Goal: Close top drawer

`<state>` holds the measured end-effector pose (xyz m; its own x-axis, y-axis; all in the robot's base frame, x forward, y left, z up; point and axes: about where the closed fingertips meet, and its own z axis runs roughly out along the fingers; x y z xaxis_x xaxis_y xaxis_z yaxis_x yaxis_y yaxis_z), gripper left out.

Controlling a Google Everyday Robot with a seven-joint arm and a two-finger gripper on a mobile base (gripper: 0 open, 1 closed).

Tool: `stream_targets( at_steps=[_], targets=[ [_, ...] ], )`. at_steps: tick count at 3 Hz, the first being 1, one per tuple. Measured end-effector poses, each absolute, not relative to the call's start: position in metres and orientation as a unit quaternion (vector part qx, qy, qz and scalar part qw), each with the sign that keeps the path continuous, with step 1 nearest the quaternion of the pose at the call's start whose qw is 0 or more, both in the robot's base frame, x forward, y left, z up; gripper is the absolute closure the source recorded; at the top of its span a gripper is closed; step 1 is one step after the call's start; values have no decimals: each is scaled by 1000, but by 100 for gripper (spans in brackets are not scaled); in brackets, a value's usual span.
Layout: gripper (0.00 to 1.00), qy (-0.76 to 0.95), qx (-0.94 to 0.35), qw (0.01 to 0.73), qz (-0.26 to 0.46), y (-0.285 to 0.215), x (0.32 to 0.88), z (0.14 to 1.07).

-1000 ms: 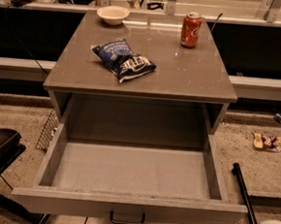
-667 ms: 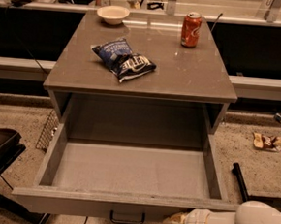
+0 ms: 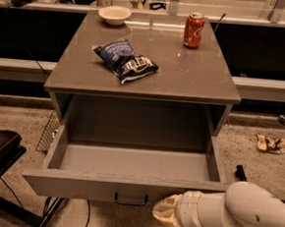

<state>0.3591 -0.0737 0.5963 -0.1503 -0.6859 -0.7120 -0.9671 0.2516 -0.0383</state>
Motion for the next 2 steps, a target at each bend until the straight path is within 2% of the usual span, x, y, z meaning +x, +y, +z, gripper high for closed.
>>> stream_targets(
  at_steps=[2],
  targets=[
    [100, 722, -577, 322, 205, -75, 391, 590]
  ],
)
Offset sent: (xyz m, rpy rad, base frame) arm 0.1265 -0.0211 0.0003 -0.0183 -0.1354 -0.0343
